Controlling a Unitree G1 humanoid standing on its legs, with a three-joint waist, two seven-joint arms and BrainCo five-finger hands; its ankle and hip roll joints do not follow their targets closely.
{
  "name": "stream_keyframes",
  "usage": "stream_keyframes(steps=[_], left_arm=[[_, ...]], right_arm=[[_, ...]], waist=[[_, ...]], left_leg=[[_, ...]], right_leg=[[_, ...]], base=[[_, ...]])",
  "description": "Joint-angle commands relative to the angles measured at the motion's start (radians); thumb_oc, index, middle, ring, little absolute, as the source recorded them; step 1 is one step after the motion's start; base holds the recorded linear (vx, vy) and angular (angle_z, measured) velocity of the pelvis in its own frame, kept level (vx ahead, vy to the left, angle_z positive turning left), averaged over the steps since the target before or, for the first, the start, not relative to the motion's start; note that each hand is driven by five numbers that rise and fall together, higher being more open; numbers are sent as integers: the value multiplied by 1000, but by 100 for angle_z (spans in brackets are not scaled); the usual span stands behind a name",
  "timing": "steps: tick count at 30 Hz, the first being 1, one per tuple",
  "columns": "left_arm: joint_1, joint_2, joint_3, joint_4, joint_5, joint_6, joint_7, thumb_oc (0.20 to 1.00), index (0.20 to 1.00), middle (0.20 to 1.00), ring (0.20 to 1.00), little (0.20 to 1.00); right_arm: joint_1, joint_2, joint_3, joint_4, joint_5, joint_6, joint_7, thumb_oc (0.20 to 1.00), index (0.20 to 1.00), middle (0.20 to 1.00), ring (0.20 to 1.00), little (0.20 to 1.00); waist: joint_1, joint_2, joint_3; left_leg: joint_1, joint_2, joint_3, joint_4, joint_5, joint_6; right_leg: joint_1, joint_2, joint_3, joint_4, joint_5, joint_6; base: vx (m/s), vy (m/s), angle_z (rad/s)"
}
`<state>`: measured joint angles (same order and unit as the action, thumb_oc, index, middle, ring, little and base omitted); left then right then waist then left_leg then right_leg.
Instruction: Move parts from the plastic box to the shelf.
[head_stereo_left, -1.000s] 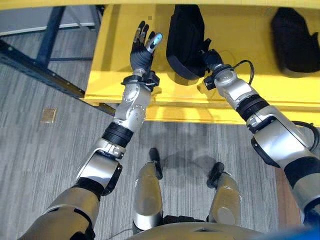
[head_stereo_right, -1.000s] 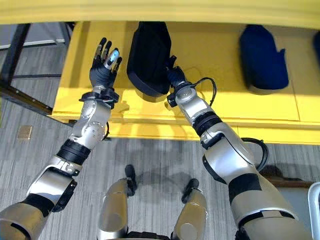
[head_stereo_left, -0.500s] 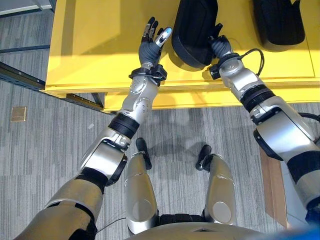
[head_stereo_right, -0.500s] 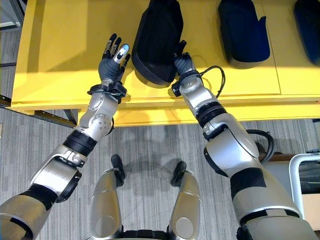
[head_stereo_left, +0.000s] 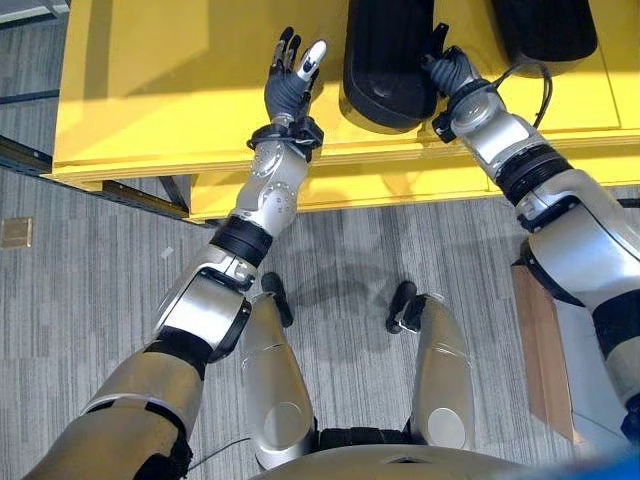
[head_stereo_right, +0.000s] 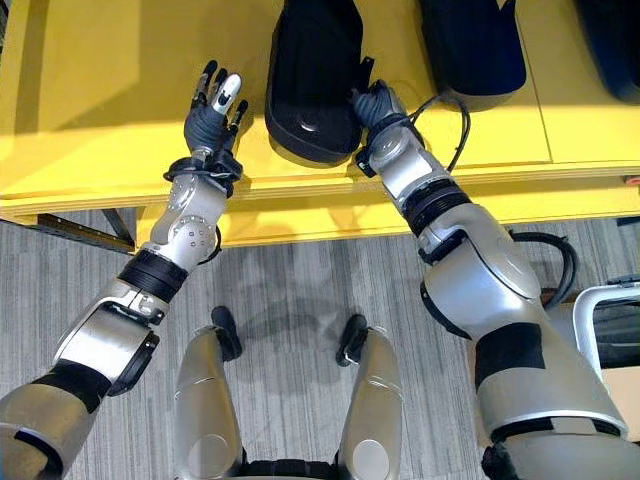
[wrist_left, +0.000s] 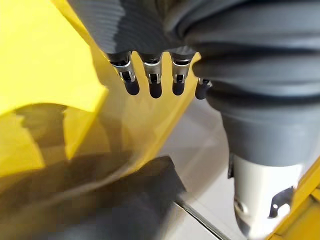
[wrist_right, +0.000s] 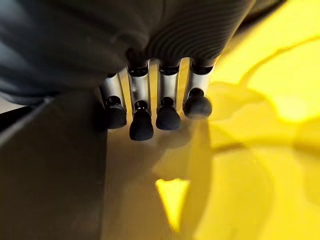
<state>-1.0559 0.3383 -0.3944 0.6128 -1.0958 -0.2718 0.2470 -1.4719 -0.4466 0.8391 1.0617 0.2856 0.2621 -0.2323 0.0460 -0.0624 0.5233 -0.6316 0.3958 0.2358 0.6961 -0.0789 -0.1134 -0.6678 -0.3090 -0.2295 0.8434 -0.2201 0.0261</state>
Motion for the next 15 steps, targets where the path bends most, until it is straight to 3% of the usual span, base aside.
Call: stream_keyframes(steps=[1, 15], left_arm=[[-133, 37, -37, -13, -37, -45, -11, 1000, 1000, 1000, 1000, 1000], [-255, 78, -89, 91, -174, -34, -48, 1000, 1000, 1000, 1000, 1000]], right_arm=[[-143, -25, 16, 45, -26, -23, -6, 200, 200, 200, 200, 200], [-254, -18, 100, 97, -45, -30, -4, 200, 200, 200, 200, 200]], waist=[[27, 14, -12], [4, 29, -20]], left_leg=[[10, 0, 2, 98, -141, 3], [-119, 22, -53, 280, -224, 24]], right_leg=[[14, 31, 6, -28, 14, 50], [-112, 48, 49, 152, -74, 22]], base=[[-1, 10, -5], [6, 0, -1]])
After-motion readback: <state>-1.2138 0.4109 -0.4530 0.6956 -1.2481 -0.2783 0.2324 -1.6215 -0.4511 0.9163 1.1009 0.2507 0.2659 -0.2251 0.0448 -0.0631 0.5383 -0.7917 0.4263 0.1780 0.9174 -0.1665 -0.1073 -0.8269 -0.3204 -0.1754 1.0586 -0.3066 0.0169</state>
